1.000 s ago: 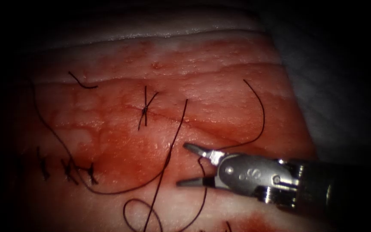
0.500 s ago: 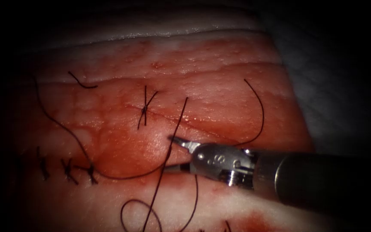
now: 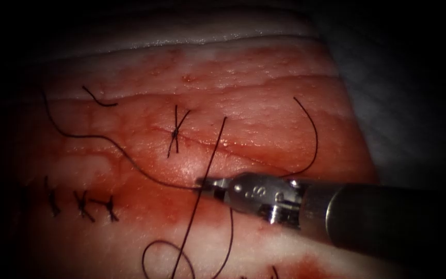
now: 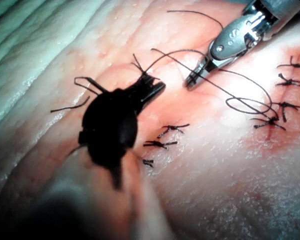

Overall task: Wound Closure
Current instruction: Using the right needle driver pull the suture through the tissue until a short tail remains above the cut.

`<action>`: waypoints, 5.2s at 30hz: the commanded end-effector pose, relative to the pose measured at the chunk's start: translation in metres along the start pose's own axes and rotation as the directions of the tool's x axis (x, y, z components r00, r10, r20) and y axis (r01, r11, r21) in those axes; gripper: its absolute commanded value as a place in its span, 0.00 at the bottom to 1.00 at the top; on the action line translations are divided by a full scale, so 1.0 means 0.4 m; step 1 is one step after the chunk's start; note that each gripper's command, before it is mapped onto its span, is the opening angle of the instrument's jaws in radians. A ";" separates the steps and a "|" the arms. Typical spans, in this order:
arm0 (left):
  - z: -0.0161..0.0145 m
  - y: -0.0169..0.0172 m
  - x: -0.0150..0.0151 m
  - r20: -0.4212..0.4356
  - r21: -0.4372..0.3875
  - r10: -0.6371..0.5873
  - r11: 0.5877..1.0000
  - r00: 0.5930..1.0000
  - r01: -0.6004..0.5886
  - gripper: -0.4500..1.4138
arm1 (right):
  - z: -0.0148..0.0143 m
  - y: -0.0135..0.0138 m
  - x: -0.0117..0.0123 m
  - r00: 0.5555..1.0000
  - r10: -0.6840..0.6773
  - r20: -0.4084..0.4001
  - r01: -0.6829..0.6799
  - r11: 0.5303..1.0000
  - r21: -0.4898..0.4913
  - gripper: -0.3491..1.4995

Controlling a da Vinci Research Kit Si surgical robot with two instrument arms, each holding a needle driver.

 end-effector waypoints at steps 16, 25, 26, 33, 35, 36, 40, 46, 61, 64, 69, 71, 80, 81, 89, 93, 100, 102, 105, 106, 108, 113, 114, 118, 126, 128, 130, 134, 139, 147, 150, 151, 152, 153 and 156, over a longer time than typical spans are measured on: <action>0.0032 -0.0030 -0.0025 -0.008 -0.010 0.009 1.000 1.000 -0.009 0.00 | -0.0219 -0.0256 0.0142 0.997 0.078 0.013 -0.079 0.997 0.018 0.00; 0.0036 -0.0053 -0.0043 -0.008 -0.009 0.009 1.000 1.000 -0.009 0.00 | -0.0313 -0.0508 0.0253 0.999 0.018 -0.035 -0.013 0.993 0.120 0.00; 0.0034 -0.0054 -0.0043 -0.008 -0.010 0.009 1.000 1.000 -0.009 0.00 | -0.0314 -0.0530 0.0262 0.999 0.011 -0.040 -0.006 0.992 0.130 0.00; -0.0002 -0.0060 -0.0042 0.002 -0.008 0.007 1.000 1.000 -0.007 0.00 | -0.0294 -0.0535 0.0310 0.984 -0.087 -0.155 0.113 0.979 0.172 0.70; -0.0020 -0.0066 -0.0042 0.004 0.007 0.011 1.000 1.000 -0.011 0.00 | -0.0294 -0.0479 0.0312 0.972 -0.078 -0.223 0.115 0.981 0.158 0.79; -0.0028 -0.0069 -0.0042 0.004 0.014 0.015 1.000 1.000 -0.015 0.00 | -0.0299 -0.0453 0.0310 0.968 -0.069 -0.240 0.106 0.984 0.145 0.79; -0.0063 -0.0088 -0.0045 0.023 0.067 0.027 0.997 0.999 -0.029 0.00 | -0.0322 -0.0342 0.0290 0.966 -0.062 -0.252 0.087 0.992 0.089 0.79; -0.0081 -0.0110 -0.0055 0.034 0.103 0.023 0.994 0.999 -0.026 0.00 | -0.0322 -0.0214 0.0237 0.967 -0.035 -0.253 0.050 0.997 0.052 0.75; -0.0065 -0.0149 -0.0085 0.045 0.130 0.016 0.991 0.999 -0.022 0.00 | -0.0082 0.0033 0.0034 0.989 -0.044 -0.143 0.041 0.999 -0.024 0.66; -0.0063 -0.0148 -0.0084 0.043 0.127 0.016 0.992 0.999 -0.021 0.00 | -0.0046 0.0050 0.0012 0.992 -0.029 -0.124 0.027 0.999 -0.024 0.64; -0.0062 -0.0148 -0.0084 0.044 0.129 0.016 0.991 0.999 -0.021 0.00 | 0.0017 0.0044 -0.0012 0.997 -0.004 -0.074 0.003 1.000 -0.017 0.67; -0.0063 -0.0147 -0.0083 0.044 0.130 0.016 0.991 0.999 -0.021 0.00 | 0.0036 0.0035 -0.0016 0.998 -0.009 -0.065 0.008 1.000 -0.008 0.67; -0.0061 -0.0145 -0.0082 0.045 0.132 0.015 0.991 0.999 -0.021 0.00 | 0.0032 0.0021 0.0029 0.996 0.006 -0.090 -0.005 1.000 0.009 0.52; -0.0061 -0.0145 -0.0082 0.045 0.132 0.015 0.991 0.999 -0.021 0.00 | 0.0030 0.0019 0.0032 0.996 0.007 -0.090 -0.006 1.000 0.010 0.44; -0.0060 -0.0145 -0.0081 0.044 0.130 0.015 0.991 0.999 -0.021 0.00 | -0.0002 0.0005 0.0041 0.998 0.008 -0.067 -0.010 1.000 -0.029 0.00; -0.0059 -0.0144 -0.0081 0.042 0.128 0.016 0.992 0.999 -0.021 0.00 | -0.0032 -0.0003 0.0066 0.997 0.022 -0.072 -0.024 1.000 -0.018 0.00; -0.0060 -0.0145 -0.0081 0.039 0.123 0.016 0.992 0.999 -0.021 0.00 | -0.0138 -0.0098 0.0114 0.997 0.016 -0.076 -0.015 1.000 0.015 0.00; -0.0060 -0.0146 -0.0081 0.039 0.123 0.016 0.992 0.999 -0.020 0.00 | -0.0175 -0.0140 0.0122 0.997 0.013 -0.077 -0.011 1.000 0.021 0.00; -0.0060 -0.0147 -0.0082 0.037 0.124 0.016 0.992 0.999 -0.020 0.00 | -0.0231 -0.0201 0.0133 0.997 0.003 -0.072 0.000 0.999 0.038 0.00; -0.0060 -0.0147 -0.0082 0.037 0.124 0.016 0.992 0.999 -0.020 0.00 | -0.0247 -0.0219 0.0137 0.997 -0.002 -0.072 0.005 0.999 0.046 0.00; -0.0059 -0.0149 -0.0083 0.037 0.124 0.016 0.992 0.999 -0.020 0.00 | -0.0282 -0.0262 0.0146 0.998 -0.017 -0.063 0.021 0.997 0.069 0.00; -0.0059 -0.0153 -0.0086 0.037 0.124 0.015 0.992 0.999 -0.020 0.00 | -0.0332 -0.0361 0.0170 0.997 -0.046 -0.066 0.053 0.993 0.103 0.00; -0.0059 -0.0153 -0.0086 0.037 0.124 0.015 0.992 0.999 -0.020 0.00 | -0.0338 -0.0378 0.0175 0.997 -0.052 -0.063 0.058 0.992 0.108 0.00; -0.0060 -0.0152 -0.0085 0.037 0.124 0.016 0.992 0.999 -0.020 0.00 | -0.0356 -0.0451 0.0192 0.995 -0.081 -0.061 0.089 0.985 0.149 0.00; -0.0059 -0.0152 -0.0085 0.037 0.125 0.015 0.992 0.999 -0.020 0.00 | -0.0351 -0.0454 0.0228 0.988 -0.050 -0.149 0.073 0.985 0.155 0.63; -0.0060 -0.0152 -0.0085 0.037 0.125 0.015 0.992 0.999 -0.020 0.00 | -0.0346 -0.0415 0.0238 0.973 -0.065 -0.223 0.096 0.987 0.130 0.84; -0.0059 -0.0152 -0.0086 0.037 0.125 0.015 0.992 0.999 -0.020 0.00 | -0.0347 -0.0368 0.0245 0.965 -0.053 -0.259 0.085 0.990 0.115 0.86; -0.0059 -0.0155 -0.0088 0.037 0.125 0.015 0.992 0.999 -0.020 0.00 | -0.0343 -0.0279 0.0247 0.948 -0.010 -0.317 0.037 0.996 0.079 0.94; -0.0059 -0.0157 -0.0090 0.037 0.125 0.016 0.992 0.999 -0.020 0.00 | -0.0328 -0.0191 0.0215 0.944 0.004 -0.329 -0.002 1.000 0.007 0.98; -0.0055 -0.0162 -0.0093 0.037 0.126 0.015 0.992 0.999 -0.020 0.00 | -0.0256 -0.0043 0.0123 0.967 -0.027 -0.255 0.019 0.999 -0.033 0.91; -0.0053 -0.0164 -0.0095 0.037 0.127 0.016 0.992 0.999 -0.020 0.00 | -0.0199 -0.0007 0.0095 0.971 -0.067 -0.231 0.055 0.997 -0.058 0.92; -0.0053 -0.0164 -0.0095 0.037 0.126 0.016 0.992 0.999 -0.020 0.00 | -0.0180 0.0002 0.0087 0.973 -0.083 -0.216 0.072 0.996 -0.059 0.91; -0.0053 -0.0164 -0.0096 0.037 0.127 0.016 0.992 0.999 -0.020 0.00 | -0.0155 0.0011 0.0077 0.976 -0.093 -0.196 0.083 0.995 -0.061 0.91; -0.0054 -0.0164 -0.0096 0.037 0.126 0.016 0.992 0.999 -0.020 0.00 | -0.0134 0.0016 0.0070 0.977 -0.097 -0.191 0.087 0.994 -0.059 0.90; -0.0054 -0.0164 -0.0096 0.037 0.127 0.016 0.992 0.999 -0.020 0.00 | -0.0071 0.0028 0.0051 0.978 -0.143 -0.151 0.135 0.989 -0.064 0.90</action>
